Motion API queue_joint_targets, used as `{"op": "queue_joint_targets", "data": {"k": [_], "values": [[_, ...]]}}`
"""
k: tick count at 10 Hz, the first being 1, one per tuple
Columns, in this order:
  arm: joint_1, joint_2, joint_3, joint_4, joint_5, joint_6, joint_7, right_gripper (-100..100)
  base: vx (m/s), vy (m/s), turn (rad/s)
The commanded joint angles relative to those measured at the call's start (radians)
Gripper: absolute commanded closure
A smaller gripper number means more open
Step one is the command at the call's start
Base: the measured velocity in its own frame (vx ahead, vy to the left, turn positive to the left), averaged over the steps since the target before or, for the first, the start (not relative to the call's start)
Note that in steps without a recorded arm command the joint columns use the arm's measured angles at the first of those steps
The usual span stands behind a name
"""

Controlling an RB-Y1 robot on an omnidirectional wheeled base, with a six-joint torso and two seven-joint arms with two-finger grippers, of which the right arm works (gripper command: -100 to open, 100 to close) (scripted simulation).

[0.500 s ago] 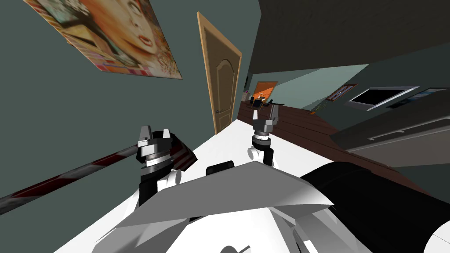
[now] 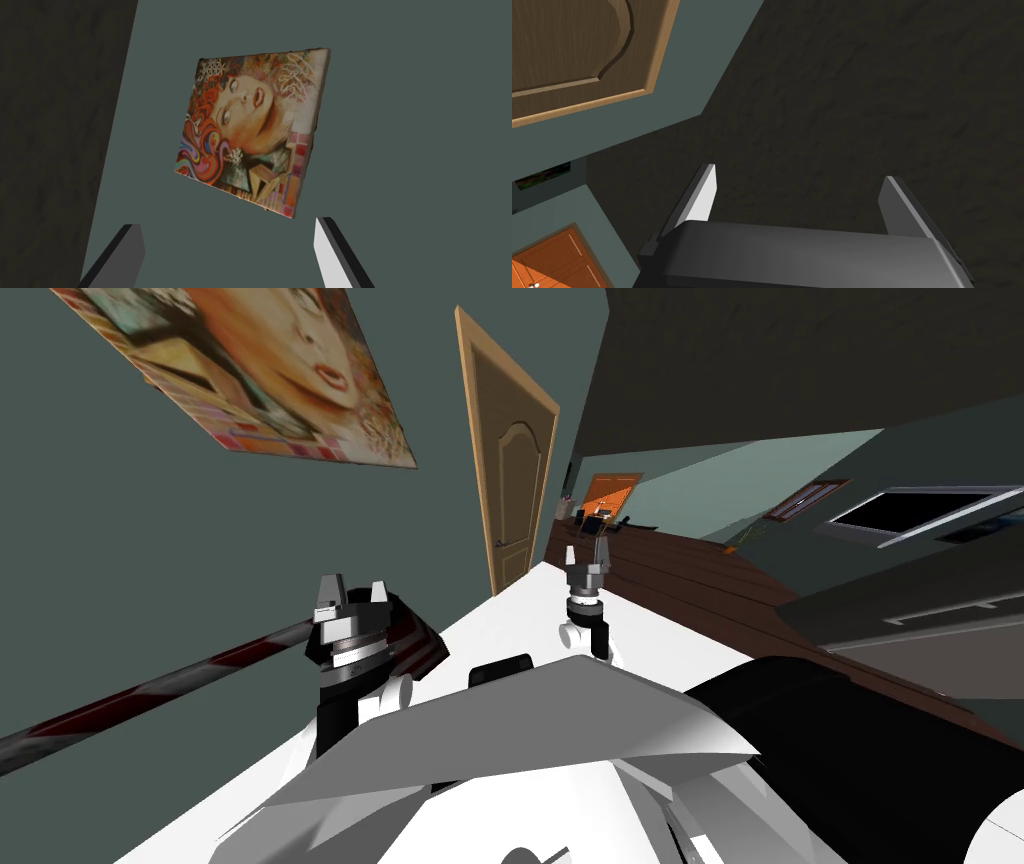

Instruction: Pull the door open

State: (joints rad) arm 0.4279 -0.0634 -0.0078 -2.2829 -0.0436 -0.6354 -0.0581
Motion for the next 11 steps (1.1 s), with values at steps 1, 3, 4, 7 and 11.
{"op": "queue_joint_targets", "data": {"k": [1,3,4,7,11], "values": [[-0.016,-0.005,0.005,0.031,0.002,0.006,0.0,-100,0.127,-0.066,0.058],[-0.038,-0.014,0.01,0.086,0.002,0.005,-0.004,-100,0.114,-0.041,0.058],[-0.046,-0.017,0.012,0.106,0.002,0.005,-0.005,-100,0.12,-0.048,0.089],[-0.07,-0.027,0.017,0.168,0.002,0.003,-0.009,-100,0.094,-0.047,0.06],[-0.106,-0.041,0.026,0.262,0.003,0.001,-0.015,-100,0.095,-0.043,0.075]]}}
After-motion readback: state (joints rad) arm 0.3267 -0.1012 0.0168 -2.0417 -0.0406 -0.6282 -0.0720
